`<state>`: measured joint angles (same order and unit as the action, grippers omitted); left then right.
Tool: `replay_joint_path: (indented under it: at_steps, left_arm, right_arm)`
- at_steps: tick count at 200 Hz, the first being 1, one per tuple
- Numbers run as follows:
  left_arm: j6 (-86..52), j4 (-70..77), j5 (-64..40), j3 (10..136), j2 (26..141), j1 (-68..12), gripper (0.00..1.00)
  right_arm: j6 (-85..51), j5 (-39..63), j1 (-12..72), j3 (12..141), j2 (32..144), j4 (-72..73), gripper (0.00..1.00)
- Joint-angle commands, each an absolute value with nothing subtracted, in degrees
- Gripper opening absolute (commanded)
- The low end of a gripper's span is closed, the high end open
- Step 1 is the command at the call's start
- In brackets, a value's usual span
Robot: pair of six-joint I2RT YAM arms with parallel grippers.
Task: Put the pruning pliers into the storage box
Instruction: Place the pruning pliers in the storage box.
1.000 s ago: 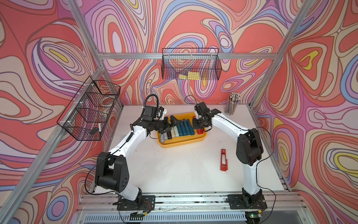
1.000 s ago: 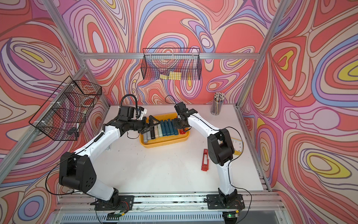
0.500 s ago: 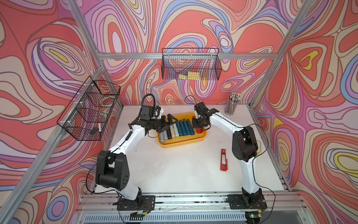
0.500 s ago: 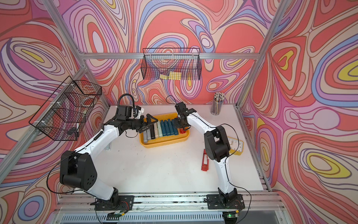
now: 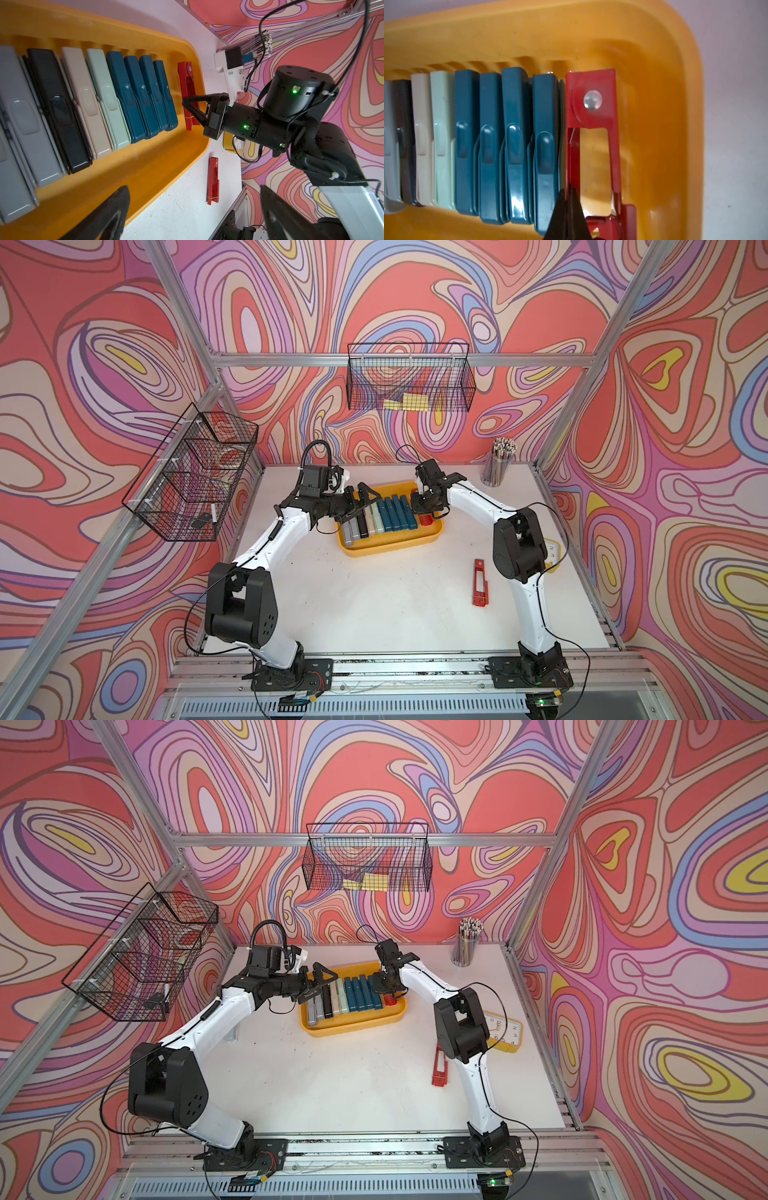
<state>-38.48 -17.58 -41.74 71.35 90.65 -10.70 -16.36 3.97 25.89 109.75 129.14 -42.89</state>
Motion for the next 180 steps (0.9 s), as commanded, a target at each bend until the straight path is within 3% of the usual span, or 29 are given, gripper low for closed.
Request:
replay_joint_path:
  at_steps: [1,180]
  left_arm:
    - [-38.86,-15.91,-42.03,71.01,91.24,-10.20,0.99]
    - [-38.76,-15.49,-42.63,68.38,89.13,-9.14,0.99]
  right_arm:
    - [-15.91,4.23,25.53,111.62,130.75,-42.10,0.00]
    - [-15.82,2.30,25.53,114.07,134.58,-42.43,0.00]
